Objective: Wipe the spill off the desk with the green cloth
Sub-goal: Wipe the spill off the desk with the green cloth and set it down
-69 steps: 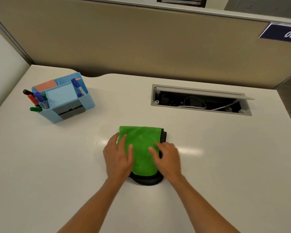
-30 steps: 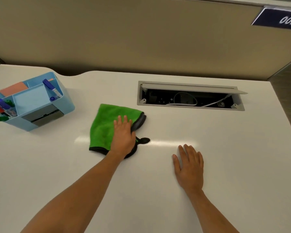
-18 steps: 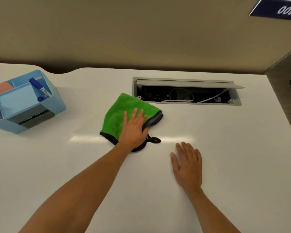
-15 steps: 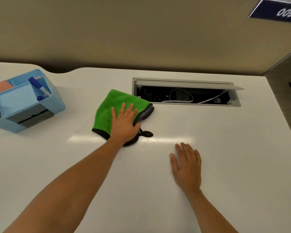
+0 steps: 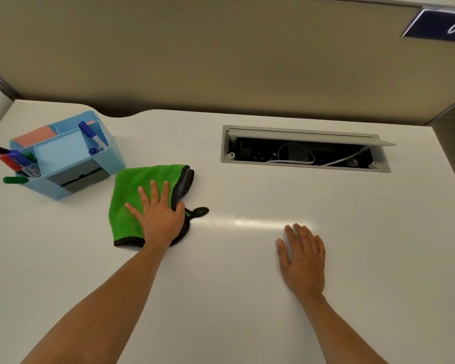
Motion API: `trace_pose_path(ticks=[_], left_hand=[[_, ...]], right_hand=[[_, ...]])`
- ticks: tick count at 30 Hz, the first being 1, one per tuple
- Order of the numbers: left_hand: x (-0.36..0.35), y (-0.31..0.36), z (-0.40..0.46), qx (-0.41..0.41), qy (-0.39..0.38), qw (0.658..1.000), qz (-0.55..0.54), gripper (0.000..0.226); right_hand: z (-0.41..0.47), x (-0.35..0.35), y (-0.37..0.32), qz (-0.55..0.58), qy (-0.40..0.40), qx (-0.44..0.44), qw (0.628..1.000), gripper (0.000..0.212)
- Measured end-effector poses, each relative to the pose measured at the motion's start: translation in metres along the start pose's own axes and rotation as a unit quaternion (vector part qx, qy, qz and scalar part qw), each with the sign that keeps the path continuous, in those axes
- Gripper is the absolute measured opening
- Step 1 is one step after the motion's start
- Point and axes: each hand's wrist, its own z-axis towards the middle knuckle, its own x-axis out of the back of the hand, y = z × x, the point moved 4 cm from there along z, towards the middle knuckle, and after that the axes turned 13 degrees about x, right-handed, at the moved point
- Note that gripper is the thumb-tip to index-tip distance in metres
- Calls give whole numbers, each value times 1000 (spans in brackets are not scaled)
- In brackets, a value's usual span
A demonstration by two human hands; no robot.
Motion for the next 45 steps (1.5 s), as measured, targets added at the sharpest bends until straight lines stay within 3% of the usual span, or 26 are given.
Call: trace_pose_path(ticks=[8, 13, 19, 25, 30, 33, 40, 45], left_hand=[[3, -46, -62, 49, -6, 999, -17, 71], [-7, -36, -107, 30, -36, 999, -12, 70], [-25, 14, -145, -69, -69, 995, 31, 70], [-42, 70, -176, -210, -88, 968, 102, 71], [-43, 74, -180, -251, -85, 959, 97, 70], [-39, 71, -179, -238, -90, 963, 83, 68], [-26, 45, -151, -84, -84, 993, 24, 69], [-18, 10, -127, -41, -67, 997, 21, 68]], right_hand=[[0, 3, -3, -10, 1, 1, 1000, 48], [0, 3, -4, -10, -4, -6, 1000, 49], [0, 2, -4, -8, -18, -8, 1000, 52], [0, 0, -2, 1, -9, 0, 1000, 50], [-1, -2, 1, 2, -30, 8, 1000, 53], [-1, -1, 0, 2, -38, 6, 999, 53], [-7, -1, -3, 24, -63, -5, 998, 55], [-12, -3, -2, 31, -60, -2, 998, 55]])
